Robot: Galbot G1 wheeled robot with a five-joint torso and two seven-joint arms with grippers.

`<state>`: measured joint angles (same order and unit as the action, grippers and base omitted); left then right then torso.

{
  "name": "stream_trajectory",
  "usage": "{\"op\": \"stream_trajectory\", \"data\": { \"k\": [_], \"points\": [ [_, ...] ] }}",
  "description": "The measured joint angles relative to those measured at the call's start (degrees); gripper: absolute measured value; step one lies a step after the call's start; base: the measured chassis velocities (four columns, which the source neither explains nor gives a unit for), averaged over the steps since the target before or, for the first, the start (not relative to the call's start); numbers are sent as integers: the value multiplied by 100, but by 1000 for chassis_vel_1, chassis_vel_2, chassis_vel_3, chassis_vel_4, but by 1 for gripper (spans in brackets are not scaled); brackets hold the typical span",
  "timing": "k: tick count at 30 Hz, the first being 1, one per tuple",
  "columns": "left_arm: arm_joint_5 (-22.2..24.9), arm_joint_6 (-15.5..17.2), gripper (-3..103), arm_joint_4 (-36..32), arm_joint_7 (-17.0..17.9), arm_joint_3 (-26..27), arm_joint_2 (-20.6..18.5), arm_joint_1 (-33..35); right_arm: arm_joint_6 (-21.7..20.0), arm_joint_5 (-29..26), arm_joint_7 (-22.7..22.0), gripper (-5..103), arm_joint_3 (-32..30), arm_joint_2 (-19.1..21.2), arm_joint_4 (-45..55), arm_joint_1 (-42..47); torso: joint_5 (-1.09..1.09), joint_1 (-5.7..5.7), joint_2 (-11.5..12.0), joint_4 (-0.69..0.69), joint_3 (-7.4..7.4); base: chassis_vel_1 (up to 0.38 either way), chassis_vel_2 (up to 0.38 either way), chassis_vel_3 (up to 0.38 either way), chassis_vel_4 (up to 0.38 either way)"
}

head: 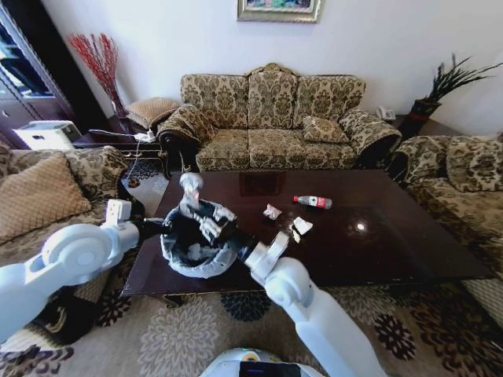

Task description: Move to the front of the table and place the trash on the table into the trash bin.

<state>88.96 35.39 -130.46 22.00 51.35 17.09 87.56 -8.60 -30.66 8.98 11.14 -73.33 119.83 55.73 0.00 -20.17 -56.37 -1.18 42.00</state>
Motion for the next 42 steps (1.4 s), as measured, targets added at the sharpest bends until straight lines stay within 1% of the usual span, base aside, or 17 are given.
{"op": "stream_trajectory", "data": {
  "k": [1,3,5,7,11,14,16,17,19,20,22,24,25,29,34,37,42],
  "points": [
    [-11,-12,0,-8,4,5,31,-6,16,97,7,30,-3,-1,-40,43,0,0,0,0,0,0,0,0,0],
    [-17,-16,0,-16,6,6,48,-15,54,165,15,30,-11,-13,-77,62,1,0,0,0,0,0,0,0,0],
    [-23,-16,0,-50,5,21,60,-19,92,227,12,47,-48,-37,-113,80,0,0,0,-2,0,0,0,0,0],
    [-25,-18,0,-53,1,30,60,-20,96,230,12,47,-59,-37,-112,79,1,0,0,-1,0,0,0,0,0],
    [-25,-34,0,-44,-38,36,76,-23,116,227,54,69,-85,11,-36,82,1,0,0,-1,0,0,0,0,0],
    [-63,-41,0,31,-12,47,106,-23,220,213,102,74,-151,50,35,135,0,0,0,-1,0,0,0,0,0],
    [-105,-51,0,65,-24,50,148,-19,430,136,147,84,-292,23,123,211,0,0,0,-1,0,0,0,0,0],
    [-154,-52,0,101,-28,57,182,-2,509,67,86,90,-472,-58,181,276,-1,0,0,0,0,0,0,0,0],
    [-194,-52,0,123,-28,67,197,11,559,40,10,90,-583,-103,193,309,0,0,0,1,0,0,0,0,0],
    [-350,-52,0,192,-96,103,248,56,746,-11,-292,98,-946,-242,97,367,1,0,-1,0,0,0,0,0,0],
    [-424,-54,0,232,-142,126,272,74,789,-27,-466,98,-1165,-300,-38,379,1,1,-1,-1,-1,0,0,0,0],
    [-524,-76,0,319,-169,232,347,101,787,37,-1147,100,-1780,-391,-831,311,0,0,-1,-1,0,0,0,0,0],
    [-524,-76,0,319,-169,232,347,101,787,37,-1147,100,-1780,-391,-831,311,0,0,-1,-1,0,0,0,0,0],
    [-537,-99,0,224,-165,264,466,126,855,417,-1585,100,-2170,-592,-2372,-66,2,-2,-1,1,1,0,0,0,0],
    [-539,-106,0,72,-147,236,559,142,1063,932,-1791,100,-2269,-960,-3613,-517,1,-1,-1,0,1,0,0,0,0],
    [-584,-132,0,14,-140,215,684,142,1458,1290,-1769,100,-2425,-1357,-4973,-1168,-1,0,-1,-1,0,0,0,0,0],
    [-618,-143,0,-12,-142,214,773,174,1591,1336,-1771,100,-2403,-1536,-5859,-1588,1,-2,0,-1,1,0,0,0,0]
  ]
}}
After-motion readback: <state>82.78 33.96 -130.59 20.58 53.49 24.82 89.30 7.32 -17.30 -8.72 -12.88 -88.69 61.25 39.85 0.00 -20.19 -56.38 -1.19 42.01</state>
